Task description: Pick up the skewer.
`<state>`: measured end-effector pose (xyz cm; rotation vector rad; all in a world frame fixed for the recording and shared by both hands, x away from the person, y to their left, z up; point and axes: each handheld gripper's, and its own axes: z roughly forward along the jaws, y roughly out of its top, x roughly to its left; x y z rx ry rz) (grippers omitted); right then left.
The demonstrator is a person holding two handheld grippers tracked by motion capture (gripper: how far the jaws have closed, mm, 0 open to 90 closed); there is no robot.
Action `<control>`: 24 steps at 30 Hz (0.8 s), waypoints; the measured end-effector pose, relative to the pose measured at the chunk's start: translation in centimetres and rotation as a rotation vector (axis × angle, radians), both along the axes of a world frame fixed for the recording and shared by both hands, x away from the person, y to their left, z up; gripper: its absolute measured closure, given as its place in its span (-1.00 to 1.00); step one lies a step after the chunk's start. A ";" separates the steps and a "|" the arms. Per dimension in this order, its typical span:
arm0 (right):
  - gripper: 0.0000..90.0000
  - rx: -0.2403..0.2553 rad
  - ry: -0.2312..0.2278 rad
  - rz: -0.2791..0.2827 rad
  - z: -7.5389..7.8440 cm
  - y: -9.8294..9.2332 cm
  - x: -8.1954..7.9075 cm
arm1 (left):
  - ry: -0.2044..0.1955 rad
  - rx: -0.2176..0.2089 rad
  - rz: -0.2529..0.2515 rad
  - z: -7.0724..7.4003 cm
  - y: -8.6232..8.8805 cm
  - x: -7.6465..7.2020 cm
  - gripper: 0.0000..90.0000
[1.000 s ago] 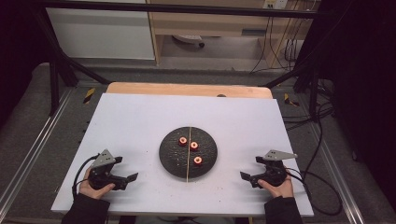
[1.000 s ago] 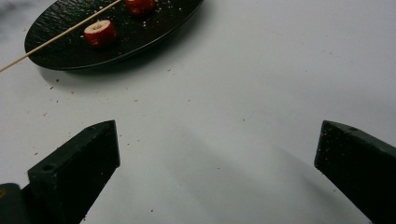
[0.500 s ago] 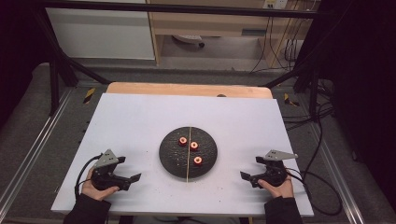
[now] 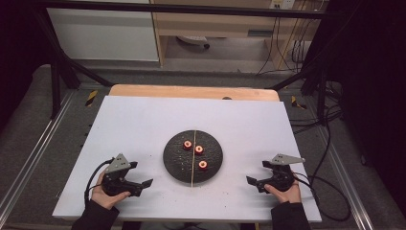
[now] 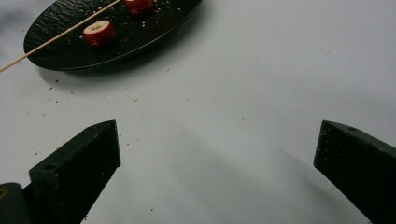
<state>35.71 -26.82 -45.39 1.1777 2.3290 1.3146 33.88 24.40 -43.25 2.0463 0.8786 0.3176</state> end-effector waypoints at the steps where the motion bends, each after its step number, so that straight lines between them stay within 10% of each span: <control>1: -0.98 0.000 0.000 0.000 0.0 0.0 0.0 | 0.000 0.000 0.000 0.0 0.0 0.0 -0.78; 24: -0.97 -0.003 0.004 -0.001 0.0 0.0 0.0 | 0.011 0.004 -0.026 1.7 -5.0 0.4 0.32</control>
